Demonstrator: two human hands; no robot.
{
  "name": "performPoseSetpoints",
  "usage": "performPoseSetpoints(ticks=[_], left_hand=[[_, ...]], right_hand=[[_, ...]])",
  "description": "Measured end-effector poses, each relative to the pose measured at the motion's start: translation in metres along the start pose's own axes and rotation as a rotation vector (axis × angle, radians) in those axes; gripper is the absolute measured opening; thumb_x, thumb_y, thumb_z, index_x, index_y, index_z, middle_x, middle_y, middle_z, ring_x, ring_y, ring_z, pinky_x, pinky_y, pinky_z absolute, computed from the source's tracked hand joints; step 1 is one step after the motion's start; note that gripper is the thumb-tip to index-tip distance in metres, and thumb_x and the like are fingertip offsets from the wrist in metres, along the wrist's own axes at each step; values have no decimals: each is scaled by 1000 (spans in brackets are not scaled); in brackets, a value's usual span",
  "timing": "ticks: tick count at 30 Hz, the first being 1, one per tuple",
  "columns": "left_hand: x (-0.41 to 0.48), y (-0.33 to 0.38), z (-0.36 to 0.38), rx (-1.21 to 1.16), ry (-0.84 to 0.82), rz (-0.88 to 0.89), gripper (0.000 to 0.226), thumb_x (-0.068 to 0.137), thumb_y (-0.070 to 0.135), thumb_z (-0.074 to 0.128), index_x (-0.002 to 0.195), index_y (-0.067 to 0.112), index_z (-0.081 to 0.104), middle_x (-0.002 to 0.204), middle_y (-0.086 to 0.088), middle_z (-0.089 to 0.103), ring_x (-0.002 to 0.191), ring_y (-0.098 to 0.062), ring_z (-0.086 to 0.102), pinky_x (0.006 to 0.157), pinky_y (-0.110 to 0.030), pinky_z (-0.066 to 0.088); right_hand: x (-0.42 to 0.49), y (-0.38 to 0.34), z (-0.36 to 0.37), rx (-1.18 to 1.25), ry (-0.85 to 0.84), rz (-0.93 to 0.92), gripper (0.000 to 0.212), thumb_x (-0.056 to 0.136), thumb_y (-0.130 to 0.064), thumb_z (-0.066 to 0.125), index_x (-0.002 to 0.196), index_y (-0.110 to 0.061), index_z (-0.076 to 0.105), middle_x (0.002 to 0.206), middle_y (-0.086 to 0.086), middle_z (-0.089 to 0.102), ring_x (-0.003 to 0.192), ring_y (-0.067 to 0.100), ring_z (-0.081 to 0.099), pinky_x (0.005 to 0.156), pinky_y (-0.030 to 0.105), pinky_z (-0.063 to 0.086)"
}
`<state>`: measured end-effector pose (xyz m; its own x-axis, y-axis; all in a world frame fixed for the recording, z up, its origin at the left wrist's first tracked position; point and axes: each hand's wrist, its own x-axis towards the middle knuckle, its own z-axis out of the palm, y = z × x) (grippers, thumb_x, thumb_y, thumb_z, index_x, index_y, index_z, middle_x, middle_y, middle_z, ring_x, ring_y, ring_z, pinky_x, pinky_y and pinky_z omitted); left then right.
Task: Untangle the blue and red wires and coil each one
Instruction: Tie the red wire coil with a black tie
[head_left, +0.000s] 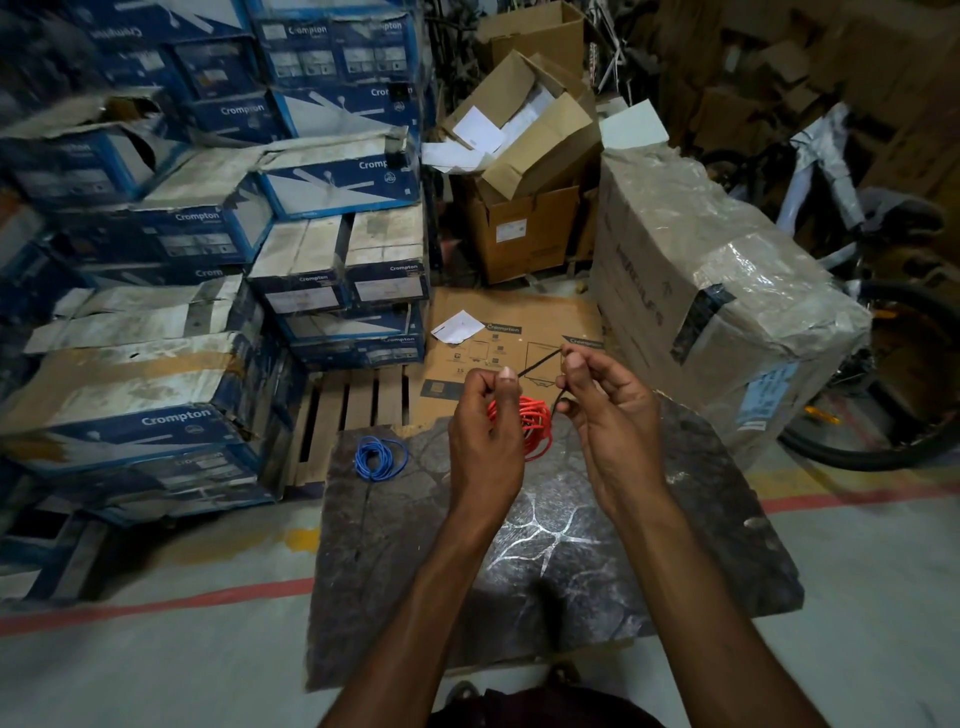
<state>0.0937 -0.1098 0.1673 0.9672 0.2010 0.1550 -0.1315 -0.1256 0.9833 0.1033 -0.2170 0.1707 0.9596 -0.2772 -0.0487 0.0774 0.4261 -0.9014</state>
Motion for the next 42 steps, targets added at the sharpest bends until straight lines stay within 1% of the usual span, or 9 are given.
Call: performPoseSetpoints(ticks=[3, 6, 10, 13, 18, 22, 26, 35, 42], left_hand=[[0, -1, 0, -11, -32, -1, 32, 106, 33, 43, 91, 6, 51, 82, -18, 59, 70, -10, 54, 61, -22, 46], [1, -1, 1, -37, -56, -31, 33, 106, 34, 44, 86, 8, 50, 75, -6, 54, 68, -8, 52, 61, -22, 45], [0, -2, 2, -69, -77, -82, 33, 105, 35, 46, 87, 9, 54, 77, -12, 61, 71, -8, 56, 65, -27, 48], [-1, 4, 3, -96, -66, -120, 31, 105, 34, 47, 79, 17, 49, 68, 4, 53, 65, -5, 51, 62, -23, 45], [-1, 9, 3, -167, -54, -164, 32, 105, 33, 47, 78, 16, 48, 68, 2, 52, 68, -11, 51, 63, -25, 45], [0, 8, 4, -183, -62, -173, 32, 105, 33, 47, 78, 17, 49, 64, 6, 52, 63, -7, 51, 59, -19, 45], [0, 5, 4, -185, -77, -182, 33, 105, 33, 48, 73, 21, 49, 61, 9, 53, 60, -4, 50, 58, -20, 44], [1, 3, 3, -176, -72, -199, 30, 104, 36, 50, 79, 19, 54, 73, -4, 56, 72, -16, 54, 69, -34, 46], [4, 4, 0, -143, -95, -159, 33, 104, 31, 49, 74, 20, 50, 66, 5, 56, 66, -9, 54, 62, -24, 46]], right_hand=[[1, 1, -2, 22, 24, -12, 10, 96, -10, 68, 101, -16, 75, 91, -6, 74, 79, 5, 63, 62, 19, 52], [1, 3, -4, 41, 22, -6, 11, 96, -10, 67, 104, -14, 74, 89, -4, 72, 78, 3, 63, 62, 18, 52], [2, 3, -6, 35, 2, 3, 11, 97, -11, 65, 104, -15, 73, 86, -5, 71, 78, 1, 63, 63, 17, 52], [2, 3, -6, 48, -11, -15, 10, 93, -16, 69, 102, -16, 73, 91, -6, 73, 80, 2, 65, 62, 17, 52], [1, 4, -8, 61, -19, -37, 17, 85, -25, 71, 101, -19, 72, 88, -7, 76, 84, 4, 68, 68, 18, 52], [1, 4, -8, 77, -28, -27, 20, 86, -22, 69, 105, -15, 70, 88, -5, 77, 83, 4, 69, 68, 16, 52], [2, 4, -8, 94, -32, -12, 22, 85, -22, 69, 105, -14, 70, 88, -4, 78, 82, 4, 69, 69, 16, 52], [3, 4, -7, 69, -32, -47, 21, 84, -22, 70, 104, -14, 71, 88, -4, 78, 83, 5, 70, 69, 18, 54], [5, 6, -7, 16, -23, -75, 14, 93, -15, 67, 105, -11, 71, 87, -2, 75, 82, 7, 69, 67, 22, 56]])
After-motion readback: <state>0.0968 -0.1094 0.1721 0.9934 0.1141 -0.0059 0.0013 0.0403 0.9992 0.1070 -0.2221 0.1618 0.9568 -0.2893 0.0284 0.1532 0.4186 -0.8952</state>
